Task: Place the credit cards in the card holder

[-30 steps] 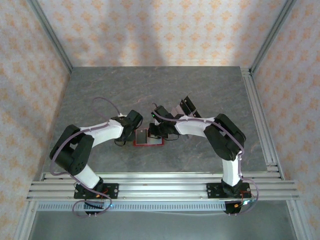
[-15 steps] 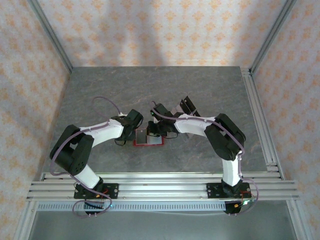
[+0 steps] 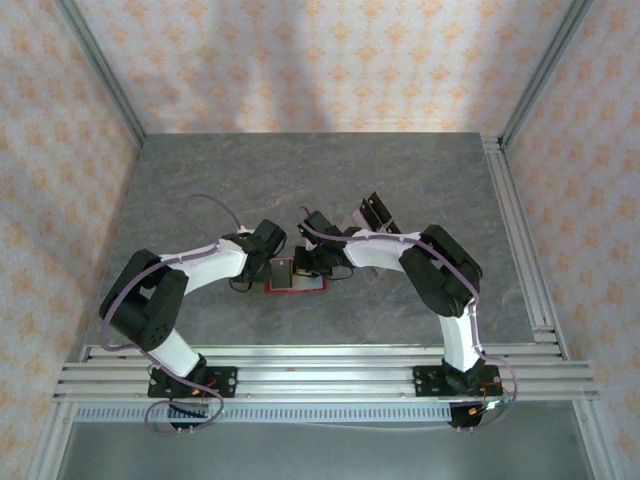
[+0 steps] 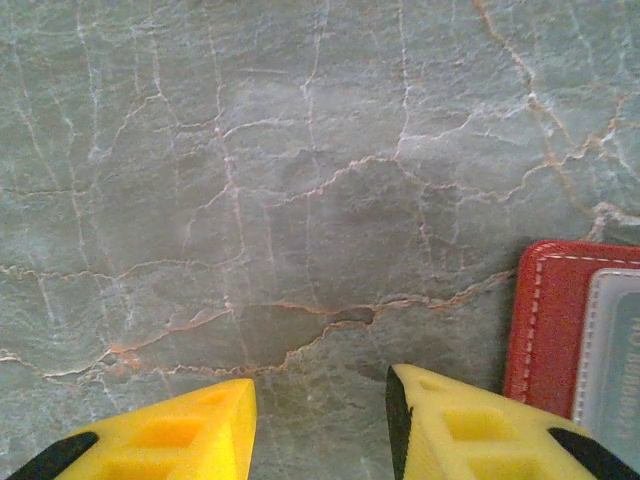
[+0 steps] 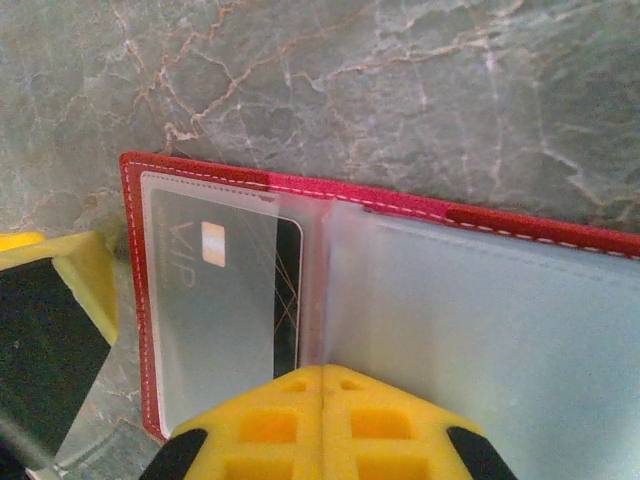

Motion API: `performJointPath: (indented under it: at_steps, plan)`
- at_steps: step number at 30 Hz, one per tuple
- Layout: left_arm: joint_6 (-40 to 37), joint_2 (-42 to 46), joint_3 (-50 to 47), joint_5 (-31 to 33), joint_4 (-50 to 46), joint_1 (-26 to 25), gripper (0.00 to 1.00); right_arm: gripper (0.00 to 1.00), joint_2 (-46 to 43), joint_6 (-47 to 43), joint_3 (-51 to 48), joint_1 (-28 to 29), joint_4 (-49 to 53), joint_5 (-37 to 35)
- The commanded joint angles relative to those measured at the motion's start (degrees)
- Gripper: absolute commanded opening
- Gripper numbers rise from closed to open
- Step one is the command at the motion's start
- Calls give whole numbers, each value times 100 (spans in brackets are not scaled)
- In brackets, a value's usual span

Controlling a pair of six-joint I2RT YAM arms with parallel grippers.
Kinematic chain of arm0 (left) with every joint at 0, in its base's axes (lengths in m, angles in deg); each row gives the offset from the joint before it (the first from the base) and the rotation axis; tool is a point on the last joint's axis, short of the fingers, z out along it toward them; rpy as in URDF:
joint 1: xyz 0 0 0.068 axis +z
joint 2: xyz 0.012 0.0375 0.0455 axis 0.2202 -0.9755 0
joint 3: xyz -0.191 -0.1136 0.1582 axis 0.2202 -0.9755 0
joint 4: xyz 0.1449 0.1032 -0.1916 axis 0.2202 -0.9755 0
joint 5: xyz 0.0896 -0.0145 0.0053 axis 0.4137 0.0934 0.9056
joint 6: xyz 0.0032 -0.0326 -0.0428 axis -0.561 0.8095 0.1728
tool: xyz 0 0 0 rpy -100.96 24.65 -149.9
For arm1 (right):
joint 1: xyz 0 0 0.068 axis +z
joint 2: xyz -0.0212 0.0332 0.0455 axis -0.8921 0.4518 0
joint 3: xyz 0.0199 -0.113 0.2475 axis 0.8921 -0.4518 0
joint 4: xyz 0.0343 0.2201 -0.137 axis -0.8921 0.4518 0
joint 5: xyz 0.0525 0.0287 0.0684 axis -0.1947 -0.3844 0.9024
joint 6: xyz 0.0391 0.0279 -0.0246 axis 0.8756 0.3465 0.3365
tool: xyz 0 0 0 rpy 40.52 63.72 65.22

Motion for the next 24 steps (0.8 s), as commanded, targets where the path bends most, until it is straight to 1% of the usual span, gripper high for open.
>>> performJointPath:
  at_steps: [1, 7, 11, 19, 24]
  plan:
    - [-17, -48, -138, -20, 72, 23, 39, 0, 171, 65, 204, 74, 13, -2]
    - [31, -51, -233, -70, 170, 16, 39, 0, 287, 128, 306, 118, -37, 99]
    - [53, -56, -255, -101, 196, 20, 39, 0, 208, 124, 292, 118, -34, 98]
    - [58, 42, -111, -55, 23, 14, 39, 0, -471, 121, 35, 70, -13, 0]
    - [45, 193, 98, 24, -161, 29, 40, 5, -944, -8, -195, -28, 190, -124]
